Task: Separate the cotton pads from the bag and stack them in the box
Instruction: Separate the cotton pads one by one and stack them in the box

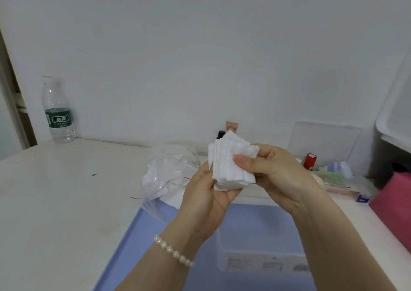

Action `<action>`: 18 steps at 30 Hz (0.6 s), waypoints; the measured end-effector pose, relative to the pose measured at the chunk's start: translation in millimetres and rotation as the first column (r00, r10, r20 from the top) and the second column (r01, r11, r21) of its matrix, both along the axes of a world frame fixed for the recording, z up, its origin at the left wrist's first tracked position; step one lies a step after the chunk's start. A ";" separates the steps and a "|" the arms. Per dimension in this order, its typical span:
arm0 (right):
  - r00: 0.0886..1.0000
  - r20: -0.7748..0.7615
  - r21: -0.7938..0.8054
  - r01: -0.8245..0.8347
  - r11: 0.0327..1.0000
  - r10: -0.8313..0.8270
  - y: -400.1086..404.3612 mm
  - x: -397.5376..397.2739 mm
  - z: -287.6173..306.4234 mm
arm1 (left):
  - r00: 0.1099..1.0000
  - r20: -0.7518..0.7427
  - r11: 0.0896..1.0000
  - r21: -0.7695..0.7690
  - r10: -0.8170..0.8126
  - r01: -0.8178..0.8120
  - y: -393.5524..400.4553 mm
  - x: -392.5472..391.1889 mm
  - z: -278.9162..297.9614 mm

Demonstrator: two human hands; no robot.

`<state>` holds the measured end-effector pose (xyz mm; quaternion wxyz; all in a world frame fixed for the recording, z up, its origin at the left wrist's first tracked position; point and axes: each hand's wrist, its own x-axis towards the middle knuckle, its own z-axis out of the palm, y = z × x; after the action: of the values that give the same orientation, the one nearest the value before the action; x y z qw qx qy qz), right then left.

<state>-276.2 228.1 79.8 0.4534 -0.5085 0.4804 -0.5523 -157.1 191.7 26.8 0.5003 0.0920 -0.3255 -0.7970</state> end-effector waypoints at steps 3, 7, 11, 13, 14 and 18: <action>0.999 -0.007 -0.012 0.045 0.999 -0.045 -1.8 1.0 -1.6 | 1.000 0.011 1.000 -0.007 -0.024 0.024 0.9 0.8 0.0; 0.994 -0.051 -0.035 0.098 0.995 -0.100 -0.3 2.1 -1.7 | 0.995 -0.020 0.993 0.068 -0.093 0.094 1.5 0.8 0.9; 0.978 -0.096 -0.097 0.177 0.979 -0.186 1.3 9.6 -0.9 | 0.996 -0.040 0.992 0.094 -0.079 0.082 1.0 -0.4 -0.6; 0.920 -0.279 -0.179 0.233 0.956 -0.277 0.1 13.2 -2.9 | 0.996 -0.051 0.992 0.097 -0.077 0.082 0.2 -0.4 -1.5; 0.860 -0.398 -0.234 0.241 0.942 -0.319 -0.6 14.3 -4.7 | 0.995 -0.057 0.992 0.091 -0.081 0.086 -0.1 -0.2 -1.8; 0.709 -0.623 -0.312 0.162 0.936 -0.330 -0.8 13.6 -7.3 | 0.996 -0.041 0.993 0.075 -0.083 0.085 -1.1 1.0 -3.5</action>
<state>-262.6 227.2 72.4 0.1104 -0.6525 0.6053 -0.4423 -156.1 190.6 23.2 0.4685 0.0822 -0.2886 -0.8309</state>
